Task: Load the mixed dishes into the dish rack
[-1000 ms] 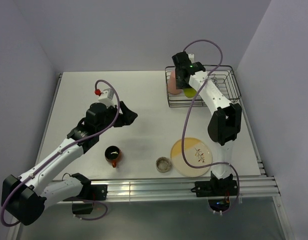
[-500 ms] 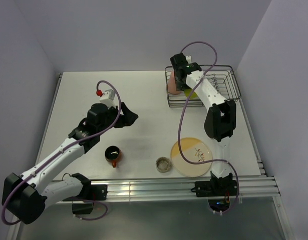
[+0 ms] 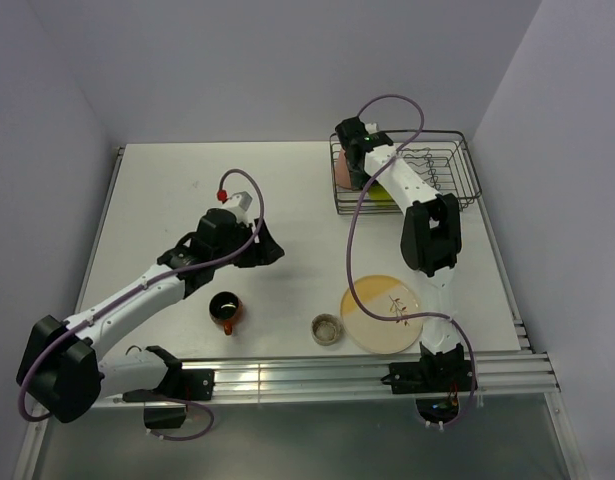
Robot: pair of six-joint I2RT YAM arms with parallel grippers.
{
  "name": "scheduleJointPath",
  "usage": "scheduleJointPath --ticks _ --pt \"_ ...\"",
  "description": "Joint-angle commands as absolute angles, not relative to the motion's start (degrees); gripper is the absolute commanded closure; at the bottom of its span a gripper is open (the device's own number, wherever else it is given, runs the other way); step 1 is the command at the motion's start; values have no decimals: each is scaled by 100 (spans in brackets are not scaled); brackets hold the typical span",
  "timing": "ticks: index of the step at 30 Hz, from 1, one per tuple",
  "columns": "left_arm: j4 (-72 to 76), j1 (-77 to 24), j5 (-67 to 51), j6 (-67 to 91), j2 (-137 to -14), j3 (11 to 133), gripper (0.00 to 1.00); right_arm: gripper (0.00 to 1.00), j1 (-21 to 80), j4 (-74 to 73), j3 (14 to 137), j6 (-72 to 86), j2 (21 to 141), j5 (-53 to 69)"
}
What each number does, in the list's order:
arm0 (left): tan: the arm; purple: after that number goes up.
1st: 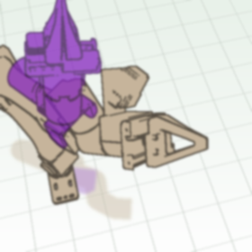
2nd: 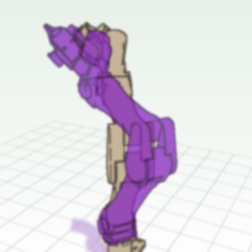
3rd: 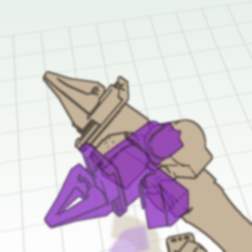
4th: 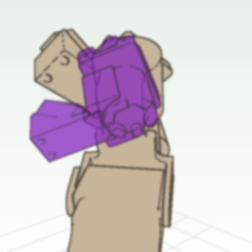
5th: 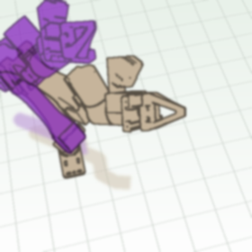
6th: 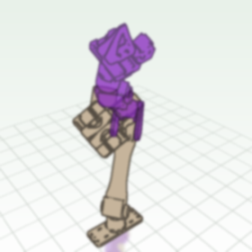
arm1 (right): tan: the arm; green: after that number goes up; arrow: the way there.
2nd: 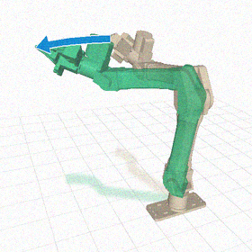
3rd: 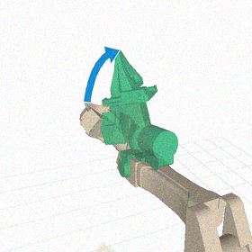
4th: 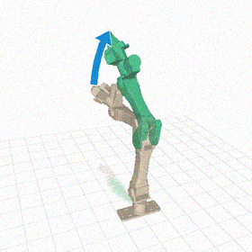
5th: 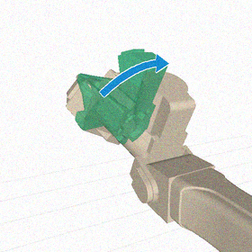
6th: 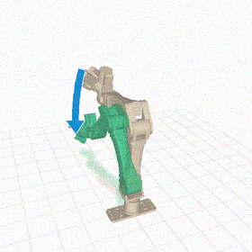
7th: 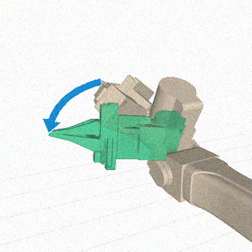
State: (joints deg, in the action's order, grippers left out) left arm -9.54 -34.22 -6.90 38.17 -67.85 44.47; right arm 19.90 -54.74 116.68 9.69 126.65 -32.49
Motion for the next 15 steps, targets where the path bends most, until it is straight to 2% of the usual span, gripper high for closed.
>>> scheduleJointPath --ticks 1,3,5,7,10,11,12,15 --pt "-966 -3629 -862 3779 -6942 4772 31 93 1942 -5326 11725 932 12647 -3577" --pt "-1046 -3787 -774 3779 -7013 4851 31 90 1942 -5370 11725 949 12691 -3586" --pt "-1081 -3884 -695 3814 -7110 4895 30 84 1942 -5379 11716 958 12709 -3586" --pt "-1064 -3990 -659 3841 -7198 4887 29 72 1942 -5379 11716 941 12700 -3542" --pt "-1046 -4148 -615 3911 -7312 4896 28 64 1942 -5370 11751 923 12726 -3499" --pt "-1055 -4218 -580 3929 -7382 4904 28 58 1942 -5388 11794 923 12744 -3489" --pt "-1055 -4254 -580 3937 -7383 4904 28 58 1951 -5396 11804 932 12753 -3498" --pt "-1028 -4350 -554 3973 -7479 4896 28 46 1951 -5405 11812 932 12753 -3437"
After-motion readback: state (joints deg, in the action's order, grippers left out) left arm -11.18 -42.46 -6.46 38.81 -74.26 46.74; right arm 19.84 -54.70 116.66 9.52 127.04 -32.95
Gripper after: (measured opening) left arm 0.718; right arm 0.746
